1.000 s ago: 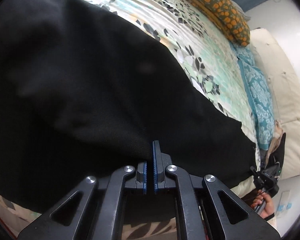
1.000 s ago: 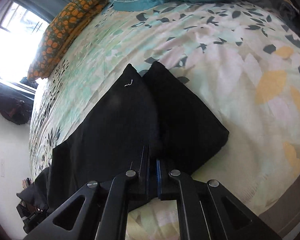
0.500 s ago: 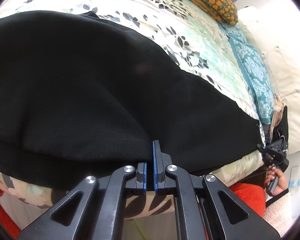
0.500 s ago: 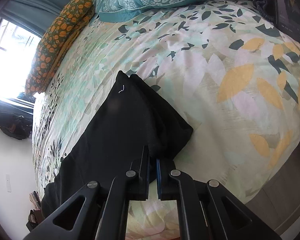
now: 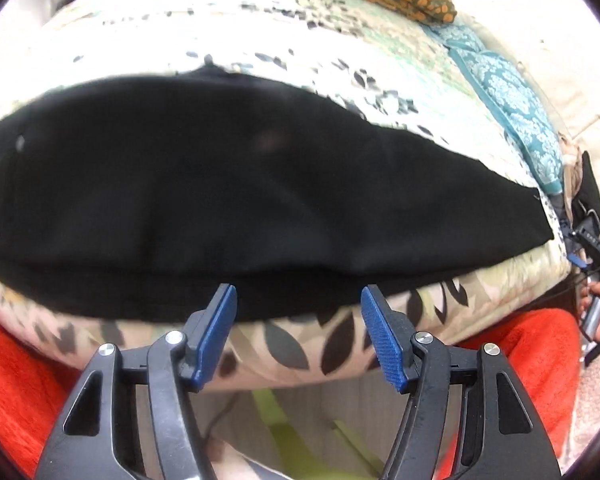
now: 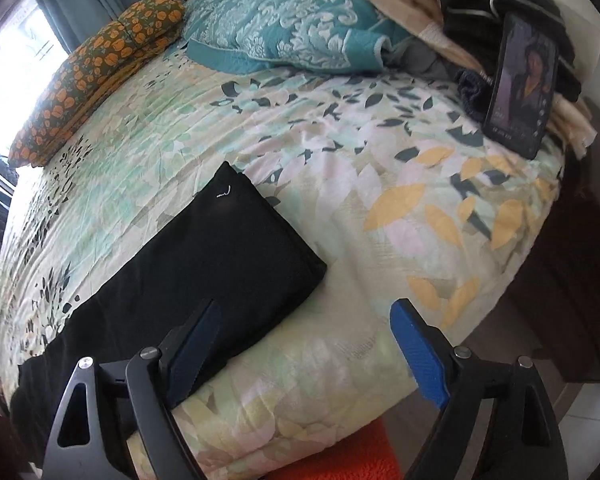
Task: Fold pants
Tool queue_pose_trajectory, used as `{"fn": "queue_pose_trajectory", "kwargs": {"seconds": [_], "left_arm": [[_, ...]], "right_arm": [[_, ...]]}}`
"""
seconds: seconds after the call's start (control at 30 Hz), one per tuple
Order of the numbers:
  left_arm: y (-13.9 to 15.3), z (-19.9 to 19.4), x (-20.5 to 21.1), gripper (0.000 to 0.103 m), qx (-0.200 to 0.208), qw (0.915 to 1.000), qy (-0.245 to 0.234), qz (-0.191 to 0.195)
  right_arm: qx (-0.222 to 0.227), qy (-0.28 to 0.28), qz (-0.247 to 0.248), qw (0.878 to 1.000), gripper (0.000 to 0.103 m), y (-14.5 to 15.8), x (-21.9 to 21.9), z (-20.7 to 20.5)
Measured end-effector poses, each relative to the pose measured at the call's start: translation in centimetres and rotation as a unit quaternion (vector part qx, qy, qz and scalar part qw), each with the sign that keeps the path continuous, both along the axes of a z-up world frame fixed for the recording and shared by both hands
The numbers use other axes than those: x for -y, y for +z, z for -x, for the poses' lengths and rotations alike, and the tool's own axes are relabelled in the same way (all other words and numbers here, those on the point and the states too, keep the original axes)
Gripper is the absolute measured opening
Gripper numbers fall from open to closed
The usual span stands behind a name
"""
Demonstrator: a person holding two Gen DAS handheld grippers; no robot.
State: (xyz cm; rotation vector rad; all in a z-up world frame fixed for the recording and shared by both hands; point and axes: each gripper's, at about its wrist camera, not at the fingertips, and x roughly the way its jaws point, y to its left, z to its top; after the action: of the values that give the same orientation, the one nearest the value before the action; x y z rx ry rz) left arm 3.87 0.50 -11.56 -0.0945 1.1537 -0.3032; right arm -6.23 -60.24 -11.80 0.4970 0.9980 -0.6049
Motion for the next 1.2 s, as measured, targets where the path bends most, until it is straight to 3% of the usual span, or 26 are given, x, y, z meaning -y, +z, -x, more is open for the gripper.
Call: {"fn": "queue_pose_trajectory", "kwargs": {"seconds": [0.1,0.17,0.23,0.27,0.3,0.37,0.4,0.47,0.5,0.53,0.6,0.63,0.73,0.8,0.93,1.0,1.03,1.07,1.2], "left_arm": [[0.7,-3.6,-1.1,0.070,0.086,0.9945,0.016,-0.058],[-0.7,-5.9,-1.8,0.070,0.106,0.9885,0.031,-0.104],[-3.2,-7.3,-2.6,0.061,0.054,0.9909,0.028,-0.120],[-4.7,-7.0,-2.9,0.046,0.011,0.9927,0.017,-0.119],[-5.7,-6.1,-3.2,0.045,-0.012,0.9917,0.008,-0.127],[-4.8,-3.0,-3.5,0.045,0.009,0.9911,-0.019,-0.132],[-4.2,-1.9,-3.8,0.046,0.000,0.9920,-0.026,-0.123],[-2.5,-0.7,-6.1,0.052,-0.011,0.9978,0.004,-0.065],[-1.8,-0.2,-7.3,0.058,0.002,0.9986,0.032,-0.043],[-0.7,-0.4,-9.6,0.071,0.021,0.9964,0.075,-0.034],[0.6,-1.5,-15.7,0.076,0.051,0.9807,0.188,-0.021],[0.5,-2.0,-19.1,0.076,0.045,0.9691,0.242,-0.003],[-2.0,-3.1,-27.6,0.076,-0.022,0.9303,0.360,0.066],[-3.7,-3.1,-30.8,0.075,-0.055,0.9131,0.391,0.100],[-5.5,-3.3,-32.7,0.075,-0.059,0.9027,0.401,0.145],[-5.2,-4.1,-31.9,0.066,-0.030,0.9045,0.398,0.151],[-5.0,-4.4,-31.5,0.029,-0.017,0.9109,0.383,0.152],[-4.6,-4.5,-31.7,0.011,-0.017,0.9178,0.374,0.134],[-2.2,-2.8,-31.4,0.009,-0.010,0.9335,0.332,0.134]], "right_arm": [[0.041,0.063,-0.001,0.997,0.087,1.4,-5.4,-1.8],[0.053,0.123,-0.020,0.991,0.087,0.9,-10.3,-4.4],[0.060,0.174,-0.036,0.982,0.087,-0.9,-15.4,-7.0],[0.063,0.197,-0.043,0.977,0.087,-1.9,-17.5,-8.0],[0.055,0.217,-0.040,0.974,0.087,-3.1,-19.5,-8.7],[0.009,0.244,-0.033,0.969,0.086,-5.6,-22.5,-9.3],[0.003,0.250,-0.035,0.968,0.086,-6.4,-23.5,-9.0],[0.005,0.254,-0.023,0.967,0.086,-6.8,-24.8,-7.5],[0.007,0.255,-0.016,0.967,0.086,-6.5,-25.2,-7.0],[0.014,0.256,-0.016,0.966,0.086,-6.0,-25.5,-6.5],[0.043,0.260,-0.022,0.964,0.086,-4.7,-25.8,-5.7],[0.054,0.262,-0.022,0.963,0.086,-4.2,-26.1,-5.5],[0.073,0.267,-0.045,0.960,0.086,-3.6,-26.9,-5.0],[0.076,0.268,-0.059,0.959,0.086,-3.8,-27.4,-4.8],[0.069,0.278,-0.055,0.956,0.086,-4.0,-28.5,-4.8],[0.073,0.285,-0.048,0.955,0.086,-3.7,-28.9,-4.7],[0.075,0.287,-0.044,0.954,0.086,-3.6,-29.0,-4.5],[0.076,0.289,-0.041,0.954,0.086,-3.5,-29.1,-4.4],[0.080,0.285,-0.026,0.955,0.086,-3.1,-28.8,-3.9]]}}
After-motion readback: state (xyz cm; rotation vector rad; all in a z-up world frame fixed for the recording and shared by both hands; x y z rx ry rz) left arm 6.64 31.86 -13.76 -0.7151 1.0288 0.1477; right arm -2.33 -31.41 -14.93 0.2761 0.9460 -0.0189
